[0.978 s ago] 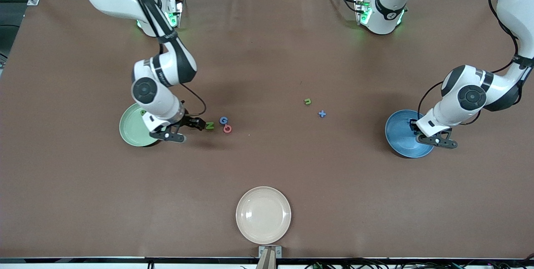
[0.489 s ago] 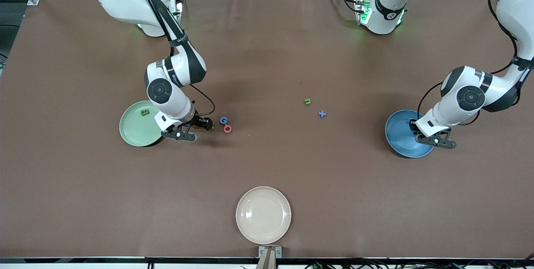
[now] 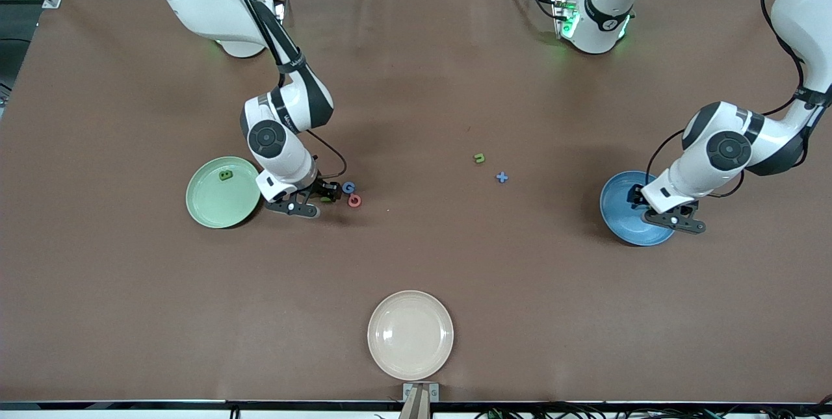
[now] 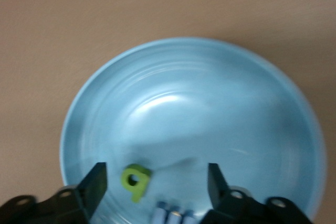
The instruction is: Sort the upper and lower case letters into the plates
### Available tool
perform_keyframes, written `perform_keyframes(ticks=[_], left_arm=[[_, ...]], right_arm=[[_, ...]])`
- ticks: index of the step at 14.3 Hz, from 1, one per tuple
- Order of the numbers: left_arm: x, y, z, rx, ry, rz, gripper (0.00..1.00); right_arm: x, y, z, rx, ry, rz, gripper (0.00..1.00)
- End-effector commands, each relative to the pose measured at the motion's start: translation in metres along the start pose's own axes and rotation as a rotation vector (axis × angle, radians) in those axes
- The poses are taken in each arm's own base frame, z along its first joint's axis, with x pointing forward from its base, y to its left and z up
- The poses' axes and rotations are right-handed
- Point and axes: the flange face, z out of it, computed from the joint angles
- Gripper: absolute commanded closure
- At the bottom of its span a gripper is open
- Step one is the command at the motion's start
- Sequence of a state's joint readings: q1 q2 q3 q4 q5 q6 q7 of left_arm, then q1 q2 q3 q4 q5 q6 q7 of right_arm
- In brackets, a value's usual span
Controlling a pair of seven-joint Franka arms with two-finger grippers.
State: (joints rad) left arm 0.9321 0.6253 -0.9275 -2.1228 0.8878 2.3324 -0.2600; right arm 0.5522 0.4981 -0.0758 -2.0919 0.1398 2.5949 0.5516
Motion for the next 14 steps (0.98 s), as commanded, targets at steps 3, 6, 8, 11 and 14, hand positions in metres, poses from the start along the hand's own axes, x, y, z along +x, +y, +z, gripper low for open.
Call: perform_keyframes(ticks=[3,6,8,11,14], left_arm=[[0.019,0.083,-0.071,-0.007,-0.017,-0.128,0.01],[0.033,0.164,-0.094,-0.053,0.001,-0.243,0.01],[0.041,0.218,-0.103,-0.097,-0.008,-0.388,0.01],[0.049,0.269,-0.096,-0.097,-0.030,-0.638,0.01],[0.047,0.305,-0.084,-0.073,-0.028,-0.790,0.01]], right_arm=[[-0.005,-0.004,0.004,0.004,0.005,0.013,0.33],[-0.004,-0.002,0.004,0.003,0.002,0.016,0.60],[-0.003,0.001,0.005,0.001,-0.002,0.021,0.82],[-0.001,0.005,0.005,-0.004,-0.008,0.028,0.99],[0.007,0.012,-0.005,-0.002,-0.006,0.029,1.00]])
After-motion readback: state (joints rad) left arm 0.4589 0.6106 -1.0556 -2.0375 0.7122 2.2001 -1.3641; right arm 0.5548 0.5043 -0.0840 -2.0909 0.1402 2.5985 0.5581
